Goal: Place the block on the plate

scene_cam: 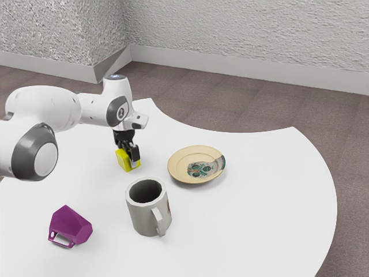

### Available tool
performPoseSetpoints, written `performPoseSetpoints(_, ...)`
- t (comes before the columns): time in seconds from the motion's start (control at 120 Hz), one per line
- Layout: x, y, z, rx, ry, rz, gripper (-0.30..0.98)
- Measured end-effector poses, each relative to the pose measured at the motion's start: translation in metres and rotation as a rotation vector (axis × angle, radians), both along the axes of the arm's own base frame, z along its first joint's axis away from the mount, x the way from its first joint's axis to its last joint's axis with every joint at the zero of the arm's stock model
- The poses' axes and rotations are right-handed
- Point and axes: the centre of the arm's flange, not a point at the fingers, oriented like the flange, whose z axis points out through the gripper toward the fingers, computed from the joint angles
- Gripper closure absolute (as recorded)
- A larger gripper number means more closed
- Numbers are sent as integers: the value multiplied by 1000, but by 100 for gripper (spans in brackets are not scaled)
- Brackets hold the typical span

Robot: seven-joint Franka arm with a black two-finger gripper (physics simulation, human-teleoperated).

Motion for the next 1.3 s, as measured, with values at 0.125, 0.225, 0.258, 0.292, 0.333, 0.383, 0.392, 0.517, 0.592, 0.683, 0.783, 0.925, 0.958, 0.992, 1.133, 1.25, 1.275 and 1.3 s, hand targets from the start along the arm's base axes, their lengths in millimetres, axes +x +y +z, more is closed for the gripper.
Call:
performPoseSetpoints(0.125, 0, 1, 1, 2, -1, 4, 17)
performPoseSetpoints(0.225, 0, 3, 1, 5, -2, 8, 20)
performPoseSetpoints(0.258, 0, 3, 1, 4, -3, 9, 20)
performPoseSetpoints(0.292, 0, 3, 1, 3, -4, 11, 21)
performPoseSetpoints(0.333, 0, 3, 1, 2, -4, 13, 21)
performPoseSetpoints(0.383, 0, 2, 1, 1, -5, 14, 20)
performPoseSetpoints(0.392, 0, 2, 1, 1, -5, 14, 20)
performPoseSetpoints(0.517, 0, 2, 2, 0, -6, 17, 20)
performPoseSetpoints(0.592, 0, 2, 3, 0, -4, 20, 21)
performPoseSetpoints(0.683, 1, 2, 6, -1, -7, 20, 23)
performPoseSetpoints(0.783, 2, 0, 9, -1, -10, 20, 26)
performPoseSetpoints(0.925, 3, -1, 14, 0, -13, 19, 29)
performPoseSetpoints(0.958, 4, -2, 17, 1, -18, 18, 30)
performPoseSetpoints(0.992, 6, -2, 21, 3, -23, 18, 30)
performPoseSetpoints(1.133, 12, -6, 38, 8, -39, 13, 30)
performPoseSetpoints(1.25, 17, -14, 59, 11, -55, 4, 30)
performPoseSetpoints(1.275, 18, -16, 63, 11, -57, 2, 30)
performPoseSetpoints(1.3, 19, -18, 67, 12, -59, 0, 30)
